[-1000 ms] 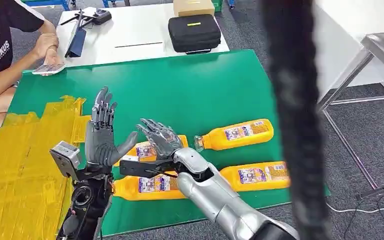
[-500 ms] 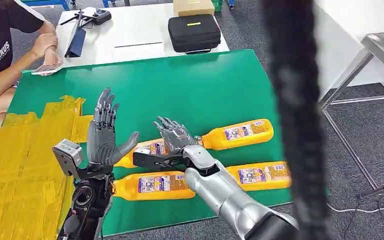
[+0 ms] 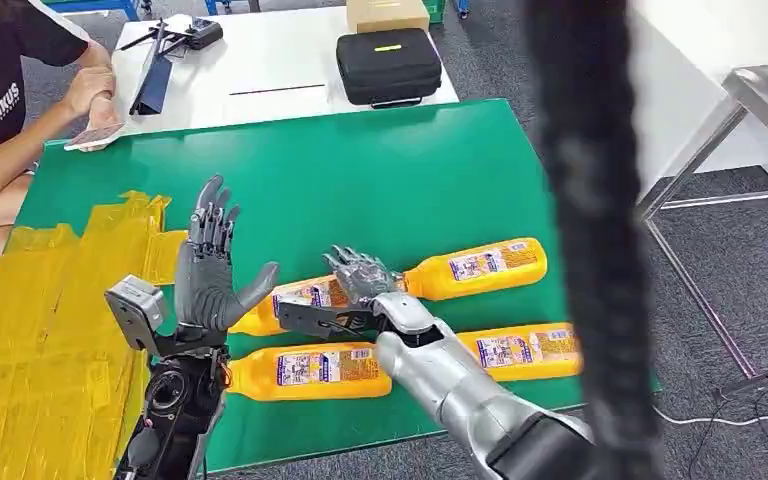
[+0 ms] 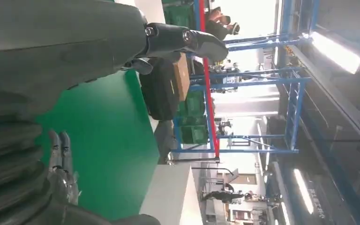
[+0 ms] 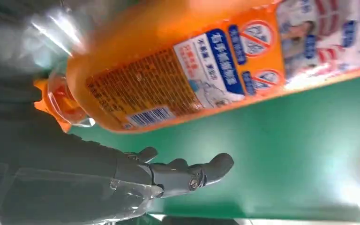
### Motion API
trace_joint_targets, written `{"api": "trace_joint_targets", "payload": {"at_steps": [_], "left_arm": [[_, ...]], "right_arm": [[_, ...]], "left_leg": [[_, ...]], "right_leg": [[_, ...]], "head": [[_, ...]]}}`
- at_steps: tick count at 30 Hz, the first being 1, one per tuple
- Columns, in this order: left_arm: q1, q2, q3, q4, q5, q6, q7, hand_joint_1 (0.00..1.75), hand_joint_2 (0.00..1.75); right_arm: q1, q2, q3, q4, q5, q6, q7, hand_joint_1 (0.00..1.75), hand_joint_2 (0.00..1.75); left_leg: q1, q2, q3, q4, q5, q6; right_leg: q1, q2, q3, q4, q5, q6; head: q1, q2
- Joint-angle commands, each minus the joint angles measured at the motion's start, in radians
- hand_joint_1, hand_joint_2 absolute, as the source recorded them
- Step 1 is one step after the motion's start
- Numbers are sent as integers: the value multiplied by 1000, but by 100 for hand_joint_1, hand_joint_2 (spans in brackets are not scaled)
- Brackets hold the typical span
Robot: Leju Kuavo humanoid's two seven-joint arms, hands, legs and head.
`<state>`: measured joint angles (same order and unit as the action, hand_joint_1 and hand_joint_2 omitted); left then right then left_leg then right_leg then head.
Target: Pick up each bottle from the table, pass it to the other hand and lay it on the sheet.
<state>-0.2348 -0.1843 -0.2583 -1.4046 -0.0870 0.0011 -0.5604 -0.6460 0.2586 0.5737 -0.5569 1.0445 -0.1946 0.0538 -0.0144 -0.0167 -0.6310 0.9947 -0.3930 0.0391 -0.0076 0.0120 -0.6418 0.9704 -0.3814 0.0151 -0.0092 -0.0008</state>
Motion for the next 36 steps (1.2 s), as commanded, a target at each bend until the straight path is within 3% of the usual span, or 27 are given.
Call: {"api": "trace_joint_targets", "payload": {"at_steps": [1,5,6,7,11,13,24,34,35,36], "left_arm": [[-28,-5,-10,44,0,-4,4,0,175],[-25,-12,-16,26,-7,-15,6,0,175],[-27,-13,-15,27,-8,-16,7,0,175],[-28,-13,-14,28,-8,-16,7,0,175],[-27,-11,-13,28,-8,-16,7,0,175],[-26,-9,-8,30,-7,-16,6,0,175],[-19,-10,13,28,-9,-20,1,0,175],[14,-5,23,-4,-13,-15,-3,0,175],[14,-5,24,-10,-17,-11,-4,0,175],[13,-4,24,-13,-17,-11,-4,0,175]], "right_arm": [[-75,6,-34,169,14,13,26,0,175],[-74,-2,-32,181,37,-9,37,0,175],[-73,-2,-33,183,42,-15,39,37,175],[-72,-1,-34,183,42,-16,39,152,175],[-70,1,-34,183,43,-17,38,152,175],[-69,2,-30,184,48,-16,37,171,175],[-63,11,-31,187,94,-42,29,175,175],[-25,-6,-170,89,53,-282,-35,175,175],[-5,-5,-222,44,7,-356,-70,175,175],[-6,-7,-231,44,5,-351,-80,175,175]], "left_leg": [[1,0,6,1,-3,-3],[1,-1,4,0,-2,-2],[0,-1,3,0,-1,-2],[1,0,6,1,-3,-3],[1,0,5,1,-3,-3],[1,0,7,1,-4,-3],[1,1,5,0,-2,-3],[2,2,11,2,-7,-5],[1,0,5,0,-3,-3],[1,1,6,0,-3,-3]], "right_leg": [[1,-2,7,0,-3,0],[1,-2,5,0,-2,0],[1,-2,3,0,-1,0],[1,-2,7,0,-3,0],[1,-2,6,0,-3,0],[1,-2,7,1,-4,-1],[1,-1,6,0,-2,0],[2,-2,12,1,-6,-1],[1,-1,6,0,-3,0],[1,-1,7,0,-3,0]], "head": [[0,0],[0,0],[0,0],[0,0],[0,0],[0,0],[0,0],[0,0],[0,0],[0,0]]}}
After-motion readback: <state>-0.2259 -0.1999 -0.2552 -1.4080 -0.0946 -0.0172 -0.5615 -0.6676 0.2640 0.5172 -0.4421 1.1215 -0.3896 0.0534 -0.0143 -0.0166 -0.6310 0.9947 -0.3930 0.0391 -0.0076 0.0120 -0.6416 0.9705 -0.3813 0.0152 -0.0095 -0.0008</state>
